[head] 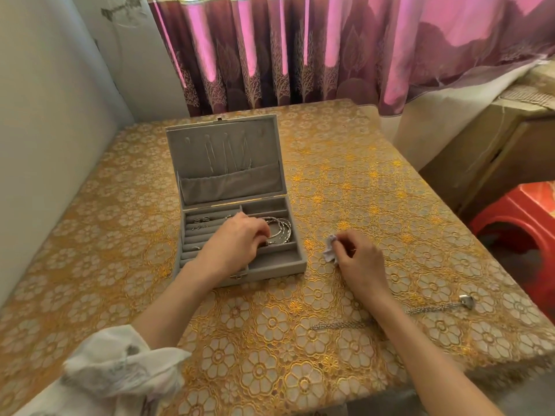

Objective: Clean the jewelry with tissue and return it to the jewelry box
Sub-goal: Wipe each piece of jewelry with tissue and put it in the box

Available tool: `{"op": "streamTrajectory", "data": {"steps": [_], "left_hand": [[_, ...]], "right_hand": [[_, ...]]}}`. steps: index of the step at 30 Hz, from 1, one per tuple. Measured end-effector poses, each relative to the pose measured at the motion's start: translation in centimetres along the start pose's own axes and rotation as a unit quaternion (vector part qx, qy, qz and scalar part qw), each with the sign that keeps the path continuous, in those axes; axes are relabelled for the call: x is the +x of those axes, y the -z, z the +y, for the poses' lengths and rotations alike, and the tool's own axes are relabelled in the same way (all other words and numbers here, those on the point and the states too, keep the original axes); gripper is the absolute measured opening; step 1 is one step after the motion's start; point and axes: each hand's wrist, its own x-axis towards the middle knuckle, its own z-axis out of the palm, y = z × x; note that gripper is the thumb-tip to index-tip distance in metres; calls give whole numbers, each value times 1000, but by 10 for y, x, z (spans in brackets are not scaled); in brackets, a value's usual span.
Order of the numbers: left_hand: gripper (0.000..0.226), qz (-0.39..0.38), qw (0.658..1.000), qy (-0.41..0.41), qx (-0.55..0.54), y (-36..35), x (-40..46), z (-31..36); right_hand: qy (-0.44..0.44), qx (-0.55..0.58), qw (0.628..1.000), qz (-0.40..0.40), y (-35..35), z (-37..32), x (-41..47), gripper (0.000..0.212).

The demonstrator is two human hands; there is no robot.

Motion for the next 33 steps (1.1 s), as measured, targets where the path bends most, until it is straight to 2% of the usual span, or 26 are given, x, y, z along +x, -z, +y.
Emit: {"op": "streamTrajectory", "data": {"steps": [8,12,20,22,24,26,28,33], "left_hand": [[19,-14,1000,-9,4,-3,4,1],[20,6,1000,-10,8,-7,2,-2],[28,-4,998,-14,67,-9,2,3],[30,23,999,-10,48,-12,-3,8],[30,87,996,-26,12,-18,-11,18],[28,130,990,-52,-18,-23,-22,34],[25,141,986,-75,-47,-31,-35,50],[21,100,985,-114,-79,-56,-69,80]], "right_hand": [[-13,23,1000,11,-1,1,-2,8],[-6,23,1000,12,-1,0,-2,8],[-1,14,1000,4,0,-1,-2,10],[-4,6,1000,2,0,0,-2,12],[-17,9,1000,-6,1,-2,-2,14],[-38,32,999,-23,5,-4,-1,15],[-66,87,993,-37,11,-6,-2,15],[-62,184,981,-25,37,-12,-23,11]]}}
